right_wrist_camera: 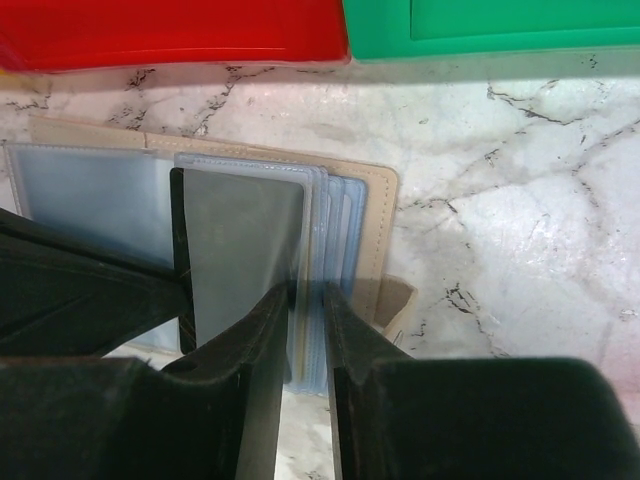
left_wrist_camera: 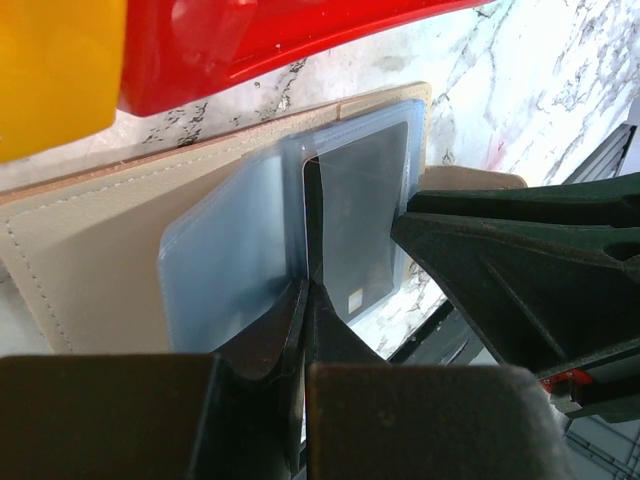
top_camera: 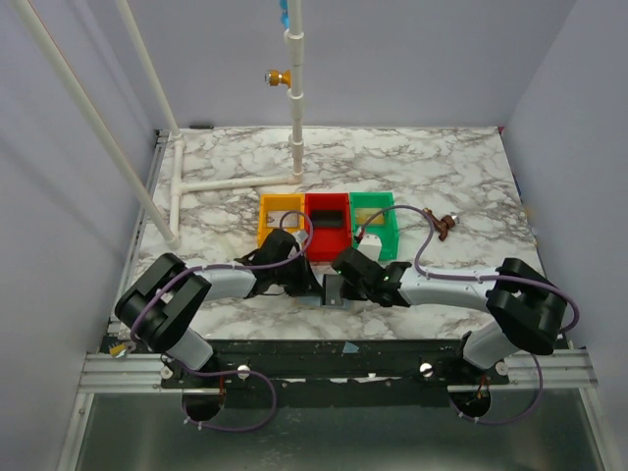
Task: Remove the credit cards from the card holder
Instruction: Remove the credit card from the card holder.
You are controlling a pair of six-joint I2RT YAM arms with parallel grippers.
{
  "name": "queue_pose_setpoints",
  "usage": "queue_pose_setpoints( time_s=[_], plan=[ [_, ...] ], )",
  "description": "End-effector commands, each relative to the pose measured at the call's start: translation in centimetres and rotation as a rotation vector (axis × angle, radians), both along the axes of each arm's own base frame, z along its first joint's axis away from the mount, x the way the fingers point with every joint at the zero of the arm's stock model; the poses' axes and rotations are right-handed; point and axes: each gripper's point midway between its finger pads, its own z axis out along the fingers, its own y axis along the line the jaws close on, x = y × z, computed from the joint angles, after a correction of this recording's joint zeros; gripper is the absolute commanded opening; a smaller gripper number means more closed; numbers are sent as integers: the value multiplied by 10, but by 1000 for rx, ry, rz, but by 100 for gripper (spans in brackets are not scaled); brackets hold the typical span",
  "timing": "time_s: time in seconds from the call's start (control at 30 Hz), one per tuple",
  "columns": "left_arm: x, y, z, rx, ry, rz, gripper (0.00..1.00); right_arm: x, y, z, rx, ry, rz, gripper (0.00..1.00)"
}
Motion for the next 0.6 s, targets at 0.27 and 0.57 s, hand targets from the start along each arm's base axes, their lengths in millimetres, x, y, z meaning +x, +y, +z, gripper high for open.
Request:
queue_pose_setpoints(
  time_s=[0.27, 0.57],
  plan=[
    [-6, 13, 3, 8, 1, -26, 0, -20, -37, -32, -134, 72, -18, 24],
    [-4, 21, -2, 32, 5, -20, 0, -21, -38, -32, -136, 74, -21, 25]
  ],
)
